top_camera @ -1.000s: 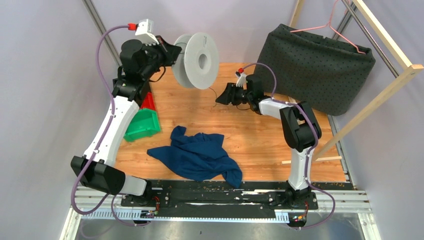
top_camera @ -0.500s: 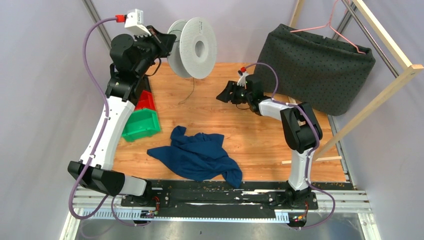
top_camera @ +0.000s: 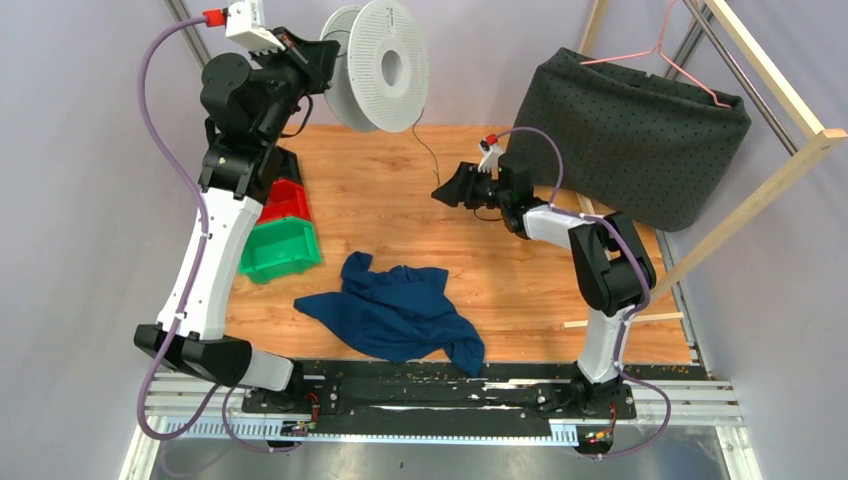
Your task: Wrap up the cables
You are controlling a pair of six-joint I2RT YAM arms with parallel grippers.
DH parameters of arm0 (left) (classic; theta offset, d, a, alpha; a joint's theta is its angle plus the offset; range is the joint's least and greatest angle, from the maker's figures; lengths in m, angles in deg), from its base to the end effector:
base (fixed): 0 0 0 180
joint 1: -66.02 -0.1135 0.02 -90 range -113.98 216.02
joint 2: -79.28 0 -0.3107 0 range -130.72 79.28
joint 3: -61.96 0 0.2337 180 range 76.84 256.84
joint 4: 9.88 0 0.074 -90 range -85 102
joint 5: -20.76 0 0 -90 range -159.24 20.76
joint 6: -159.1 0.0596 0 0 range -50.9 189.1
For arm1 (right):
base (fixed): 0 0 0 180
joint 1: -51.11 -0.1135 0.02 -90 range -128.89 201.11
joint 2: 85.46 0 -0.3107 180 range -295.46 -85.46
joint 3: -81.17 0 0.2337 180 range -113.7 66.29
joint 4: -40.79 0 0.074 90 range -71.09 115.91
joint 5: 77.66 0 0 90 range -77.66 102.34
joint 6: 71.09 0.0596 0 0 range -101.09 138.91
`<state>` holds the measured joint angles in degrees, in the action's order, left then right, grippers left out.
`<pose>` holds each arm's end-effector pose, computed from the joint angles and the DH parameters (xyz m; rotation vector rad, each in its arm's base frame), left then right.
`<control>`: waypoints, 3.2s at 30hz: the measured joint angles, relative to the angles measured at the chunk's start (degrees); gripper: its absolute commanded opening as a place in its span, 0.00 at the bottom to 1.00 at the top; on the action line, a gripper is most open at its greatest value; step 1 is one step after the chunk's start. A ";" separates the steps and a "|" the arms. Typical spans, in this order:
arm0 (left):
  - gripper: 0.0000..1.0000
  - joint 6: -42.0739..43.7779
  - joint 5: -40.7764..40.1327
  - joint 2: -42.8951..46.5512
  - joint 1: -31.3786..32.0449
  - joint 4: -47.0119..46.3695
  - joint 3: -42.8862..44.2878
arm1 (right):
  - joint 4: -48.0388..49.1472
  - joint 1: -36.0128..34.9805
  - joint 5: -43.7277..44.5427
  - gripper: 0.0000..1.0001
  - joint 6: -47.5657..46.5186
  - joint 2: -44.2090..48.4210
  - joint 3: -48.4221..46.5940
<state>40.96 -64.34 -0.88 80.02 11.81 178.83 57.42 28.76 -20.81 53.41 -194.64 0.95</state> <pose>0.2734 -0.0734 0.5939 -0.0907 1.3378 -0.6809 0.4016 0.2003 0.2673 -0.2475 1.9058 1.2054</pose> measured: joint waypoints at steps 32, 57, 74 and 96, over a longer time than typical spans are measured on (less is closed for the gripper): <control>0.00 -1.95 -9.25 -6.64 0.70 2.40 9.55 | 4.52 -8.31 4.57 0.68 -7.52 -0.55 -10.16; 0.00 0.24 -26.34 -8.15 4.09 1.03 5.64 | -21.29 -12.70 2.71 0.01 -18.58 5.88 -13.38; 0.00 21.64 -30.93 -15.72 10.80 -0.13 -6.12 | -42.32 -17.66 -8.92 0.01 -39.95 22.45 -29.97; 0.00 35.17 0.39 -5.14 10.40 10.27 -20.98 | -36.89 -7.41 -7.37 0.01 -42.84 18.51 -30.93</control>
<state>76.13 -63.94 -6.02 90.43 22.08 157.85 20.53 21.35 -28.17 10.57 -176.13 -29.97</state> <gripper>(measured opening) 0.021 0.012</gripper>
